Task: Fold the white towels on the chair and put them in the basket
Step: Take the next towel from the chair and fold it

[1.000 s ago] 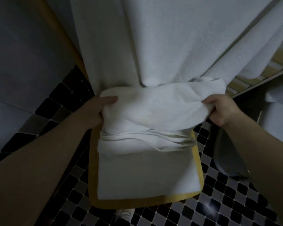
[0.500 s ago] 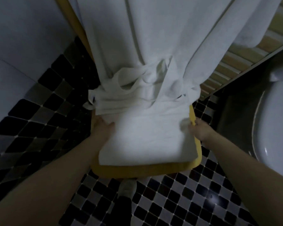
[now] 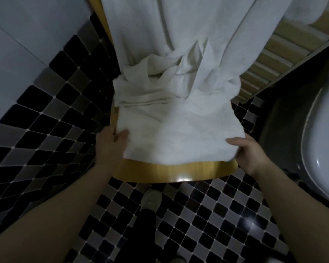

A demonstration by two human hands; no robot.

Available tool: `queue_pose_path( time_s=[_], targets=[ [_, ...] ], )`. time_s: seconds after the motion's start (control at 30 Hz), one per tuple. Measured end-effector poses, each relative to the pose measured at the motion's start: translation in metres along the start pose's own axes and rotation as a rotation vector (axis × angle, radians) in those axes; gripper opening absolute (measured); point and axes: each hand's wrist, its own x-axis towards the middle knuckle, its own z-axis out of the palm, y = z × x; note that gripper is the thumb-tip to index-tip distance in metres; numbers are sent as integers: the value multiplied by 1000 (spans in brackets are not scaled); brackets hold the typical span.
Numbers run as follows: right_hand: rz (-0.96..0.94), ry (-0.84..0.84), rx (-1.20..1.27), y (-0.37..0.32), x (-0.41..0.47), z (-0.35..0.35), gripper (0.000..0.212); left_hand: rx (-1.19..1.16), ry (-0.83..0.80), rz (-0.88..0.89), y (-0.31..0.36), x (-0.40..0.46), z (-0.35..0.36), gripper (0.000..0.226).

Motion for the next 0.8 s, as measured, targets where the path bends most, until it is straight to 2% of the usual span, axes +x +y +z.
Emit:
queue_pose_path(
  time_s=[0.07,0.1,0.17,0.23,0.3,0.37,0.43,0.5,0.57,0.63,0.67,0.73,0.8],
  targets=[
    [91,20,-43,6,-15,-11,45,-288,-201,-134,-8,-14,-17,15],
    [141,24,-155,10,-22,-12,37,-323,-348,-243,-15,-20,-22,24],
    [220,59,-431,18,-28,-11,30,-160,-560,-400,-33,-24,-23,36],
    [286,124,-516,22,-16,-8,37,-50,-521,-467,-36,-19,-14,41],
    [297,271,-595,19,0,3,50,6,-396,-475,-32,-7,2,64],
    [172,423,-924,14,16,15,59,217,-274,-277,-20,1,14,73],
    [-145,450,-1096,3,23,36,54,382,-168,-38,-7,11,23,77],
    [-372,341,-945,-11,29,60,57,474,-131,147,8,24,29,79],
    [-416,264,-733,-25,35,84,77,523,-174,250,22,39,35,78],
    [-380,252,-694,-35,42,103,104,454,-235,207,32,49,43,79],
    [-352,283,-734,-39,47,110,108,357,-247,134,37,53,48,82],
    [-335,397,-850,-47,58,117,93,173,-192,-46,47,60,57,87],
    [-358,503,-953,-53,72,117,61,127,-110,-202,56,71,63,86]
  ],
)
